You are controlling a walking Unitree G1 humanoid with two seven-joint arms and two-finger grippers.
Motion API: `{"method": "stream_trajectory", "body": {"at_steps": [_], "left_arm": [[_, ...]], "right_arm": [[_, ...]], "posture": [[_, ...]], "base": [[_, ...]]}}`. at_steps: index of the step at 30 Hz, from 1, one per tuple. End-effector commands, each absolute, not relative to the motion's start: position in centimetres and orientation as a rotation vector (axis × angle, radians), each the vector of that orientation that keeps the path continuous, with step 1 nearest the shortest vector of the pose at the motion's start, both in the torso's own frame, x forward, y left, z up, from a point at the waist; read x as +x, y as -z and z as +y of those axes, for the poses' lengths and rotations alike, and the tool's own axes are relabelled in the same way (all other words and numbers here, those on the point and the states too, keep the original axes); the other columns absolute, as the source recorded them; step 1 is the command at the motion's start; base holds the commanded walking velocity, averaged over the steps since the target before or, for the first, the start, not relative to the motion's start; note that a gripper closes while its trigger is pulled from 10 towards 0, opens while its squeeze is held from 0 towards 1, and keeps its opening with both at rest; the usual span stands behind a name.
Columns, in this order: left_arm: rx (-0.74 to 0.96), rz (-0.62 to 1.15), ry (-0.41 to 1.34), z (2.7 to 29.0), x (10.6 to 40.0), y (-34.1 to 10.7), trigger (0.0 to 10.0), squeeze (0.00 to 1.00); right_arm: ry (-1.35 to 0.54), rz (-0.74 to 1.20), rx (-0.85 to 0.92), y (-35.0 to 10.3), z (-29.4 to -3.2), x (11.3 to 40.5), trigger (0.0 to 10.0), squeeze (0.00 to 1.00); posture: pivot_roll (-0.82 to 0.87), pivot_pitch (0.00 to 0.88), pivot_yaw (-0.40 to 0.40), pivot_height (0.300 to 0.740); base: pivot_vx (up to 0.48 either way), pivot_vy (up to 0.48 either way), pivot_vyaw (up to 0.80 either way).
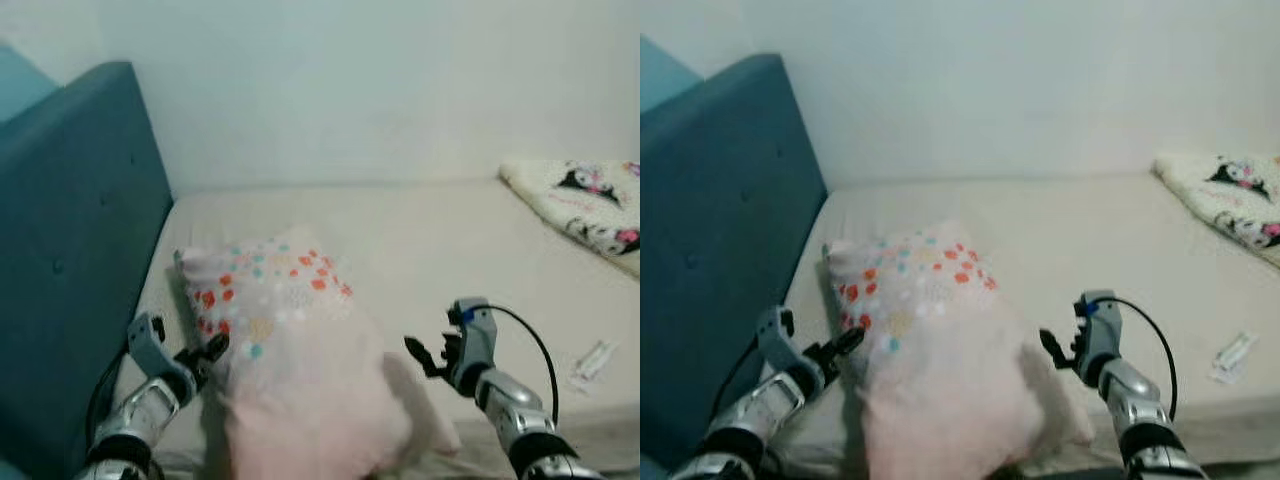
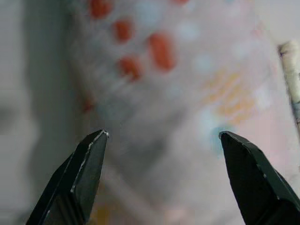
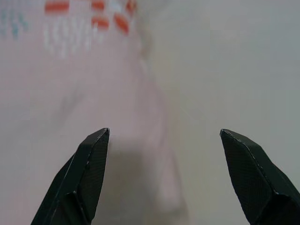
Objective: Clean up the room
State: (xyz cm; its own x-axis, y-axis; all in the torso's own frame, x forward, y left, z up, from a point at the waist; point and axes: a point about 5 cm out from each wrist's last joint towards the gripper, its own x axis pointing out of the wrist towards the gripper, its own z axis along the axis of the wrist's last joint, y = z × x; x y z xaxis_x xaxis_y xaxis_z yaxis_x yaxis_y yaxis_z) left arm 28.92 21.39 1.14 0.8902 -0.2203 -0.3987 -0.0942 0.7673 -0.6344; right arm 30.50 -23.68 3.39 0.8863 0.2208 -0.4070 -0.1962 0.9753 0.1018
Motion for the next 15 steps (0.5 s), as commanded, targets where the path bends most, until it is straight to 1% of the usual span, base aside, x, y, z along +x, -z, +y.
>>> {"method": "stream_trajectory", "body": {"at_steps": [1, 4, 7, 8, 9, 10, 11, 12, 13, 14, 15], "left_arm": [[-0.685, 0.48, 0.102, 21.5, 28.7, -1.2, 10.0, 0.0], [-0.715, 0.457, 0.155, 20.6, 28.7, -1.5, 10.0, 0.0], [-0.743, 0.443, 0.187, 20.0, 28.8, -1.8, 10.0, 0.0], [-0.795, 0.414, 0.244, 18.9, 28.9, -2.3, 10.0, 0.0], [-0.795, 0.414, 0.244, 18.9, 28.9, -2.3, 10.0, 0.0], [-0.826, 0.396, 0.278, 18.2, 29.1, -2.7, 10.0, 0.0], [-0.826, 0.396, 0.278, 18.2, 29.1, -2.7, 10.0, 0.0], [-0.859, 0.372, 0.302, 17.5, 29.4, -3.1, 10.0, 0.0], [-0.859, 0.372, 0.302, 17.5, 29.4, -3.1, 10.0, 0.0], [-0.913, 0.333, 0.309, 16.5, 30.1, -3.9, 10.0, 0.0], [-0.913, 0.333, 0.309, 16.5, 30.1, -3.9, 10.0, 0.0]], "right_arm": [[-0.226, 0.431, 0.067, -3.4, -23.5, 30.5, 10.0, 0.0], [-0.234, 0.427, 0.07, -3.5, -23.5, 30.5, 10.0, 0.0], [-0.237, 0.426, 0.07, -3.5, -23.5, 30.5, 10.0, 0.0], [-0.244, 0.423, 0.07, -3.6, -23.4, 30.5, 10.0, 0.0], [-0.244, 0.423, 0.07, -3.6, -23.4, 30.5, 10.0, 0.0], [-0.248, 0.423, 0.068, -3.6, -23.4, 30.6, 10.0, 0.0], [-0.248, 0.423, 0.068, -3.6, -23.4, 30.6, 10.0, 0.0], [-0.253, 0.422, 0.067, -3.6, -23.4, 30.6, 10.0, 0.0], [-0.253, 0.422, 0.067, -3.6, -23.4, 30.6, 10.0, 0.0], [-0.257, 0.42, 0.067, -3.6, -23.4, 30.6, 10.0, 0.0], [-0.257, 0.42, 0.067, -3.6, -23.4, 30.6, 10.0, 0.0]], "posture": [[0.0, 0.0, -0.006, 0.59], [0.0, 0.0, -0.008, 0.575], [0.0, 0.0, -0.01, 0.57], [0.0, 0.0, -0.011, 0.56], [0.0, 0.0, -0.011, 0.56], [0.0, 0.0, -0.014, 0.555], [0.0, 0.0, -0.014, 0.555], [0.0, 0.0, -0.016, 0.55], [0.0, 0.0, -0.016, 0.55], [0.0, 0.0, -0.018, 0.54], [0.0, 0.0, -0.018, 0.54]], "base": [[0.0, 0.0, 0.0], [0.0, 0.0, 0.0], [0.0, 0.0, 0.0], [0.0, 0.0, 0.0], [0.0, 0.0, 0.0], [0.0, 0.0, 0.0], [0.0, 0.0, 0.0], [0.0, 0.0, 0.0], [0.0, 0.0, 0.0], [0.0, 0.0, 0.0], [0.0, 0.0, 0.0]]}}
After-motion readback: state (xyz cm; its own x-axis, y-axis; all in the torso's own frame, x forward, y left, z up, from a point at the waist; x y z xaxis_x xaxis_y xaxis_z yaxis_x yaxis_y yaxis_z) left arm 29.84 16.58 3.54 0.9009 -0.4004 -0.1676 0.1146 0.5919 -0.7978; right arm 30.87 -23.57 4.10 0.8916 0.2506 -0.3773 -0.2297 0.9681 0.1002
